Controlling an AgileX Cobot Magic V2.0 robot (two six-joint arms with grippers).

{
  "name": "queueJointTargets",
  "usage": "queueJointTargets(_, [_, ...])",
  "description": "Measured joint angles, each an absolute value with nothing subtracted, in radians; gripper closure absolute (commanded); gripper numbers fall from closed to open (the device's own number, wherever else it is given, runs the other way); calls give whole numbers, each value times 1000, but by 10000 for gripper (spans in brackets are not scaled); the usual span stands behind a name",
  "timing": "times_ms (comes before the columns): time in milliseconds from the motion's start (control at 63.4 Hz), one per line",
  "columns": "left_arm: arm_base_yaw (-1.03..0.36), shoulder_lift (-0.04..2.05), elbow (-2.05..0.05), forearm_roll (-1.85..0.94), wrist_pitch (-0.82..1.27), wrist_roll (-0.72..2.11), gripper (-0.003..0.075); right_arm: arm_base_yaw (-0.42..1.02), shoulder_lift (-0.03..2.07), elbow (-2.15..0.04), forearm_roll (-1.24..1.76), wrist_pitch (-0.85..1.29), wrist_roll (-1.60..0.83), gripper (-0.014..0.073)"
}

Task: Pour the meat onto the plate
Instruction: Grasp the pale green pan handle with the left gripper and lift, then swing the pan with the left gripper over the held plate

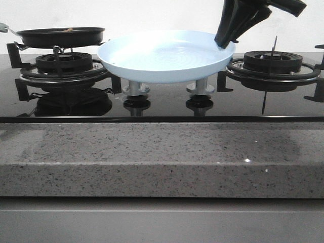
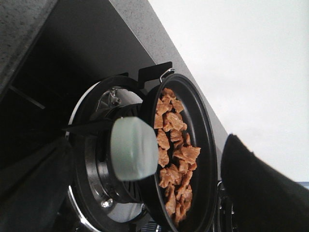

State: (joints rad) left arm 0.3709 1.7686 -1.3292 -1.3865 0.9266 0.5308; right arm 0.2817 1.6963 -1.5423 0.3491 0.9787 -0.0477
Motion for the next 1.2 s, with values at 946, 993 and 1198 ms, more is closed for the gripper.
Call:
queueJointTargets(946, [341,1811,-1369,-1420,900,528,741,282,1696,-1542,351,976,-48,663])
queueJointTargets(993, [343,1811,-1369,-1420,905,528,741,282,1696,-1542,351,976,-48,663])
queueJointTargets(1198, [369,1813,-1369,-1450,993,547,741,282,1696,-1542,351,976,-48,663])
